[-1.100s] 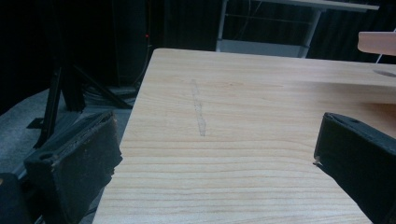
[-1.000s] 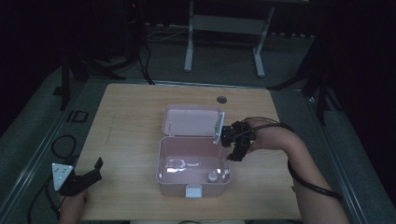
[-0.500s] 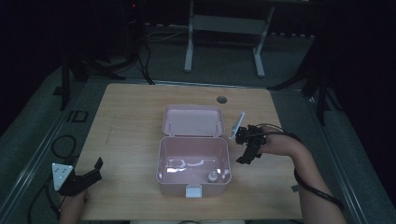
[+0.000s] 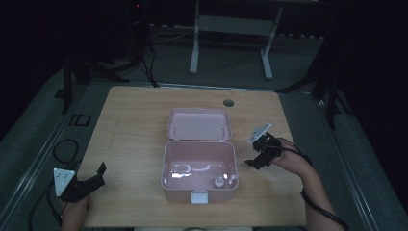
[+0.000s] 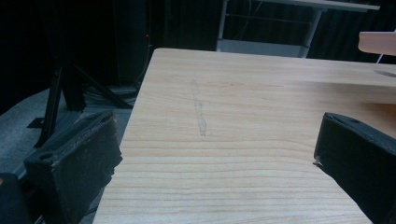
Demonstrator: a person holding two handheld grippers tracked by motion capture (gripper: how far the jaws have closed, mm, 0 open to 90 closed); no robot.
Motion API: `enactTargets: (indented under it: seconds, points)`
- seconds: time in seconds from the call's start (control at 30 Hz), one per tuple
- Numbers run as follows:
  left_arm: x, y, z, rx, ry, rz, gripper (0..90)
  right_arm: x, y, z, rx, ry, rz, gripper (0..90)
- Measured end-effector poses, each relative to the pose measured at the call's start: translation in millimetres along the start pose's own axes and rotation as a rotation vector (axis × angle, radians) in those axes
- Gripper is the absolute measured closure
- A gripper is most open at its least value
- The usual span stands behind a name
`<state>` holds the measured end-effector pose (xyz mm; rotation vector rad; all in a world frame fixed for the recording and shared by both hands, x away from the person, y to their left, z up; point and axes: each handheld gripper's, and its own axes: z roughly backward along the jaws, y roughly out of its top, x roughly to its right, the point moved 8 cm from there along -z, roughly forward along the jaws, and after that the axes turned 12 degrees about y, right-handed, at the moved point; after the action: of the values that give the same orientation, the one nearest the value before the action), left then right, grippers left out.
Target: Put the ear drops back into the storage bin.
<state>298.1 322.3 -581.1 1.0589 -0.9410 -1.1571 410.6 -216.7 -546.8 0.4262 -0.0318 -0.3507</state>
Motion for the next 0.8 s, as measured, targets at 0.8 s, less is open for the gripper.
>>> enactTargets:
  seconds: [0.8]
  points:
    - [0.1,0.0,0.2,0.002,0.002,-0.001,0.5,23.4,-59.8,-24.1,0.370,-0.267,-0.279,13.3]
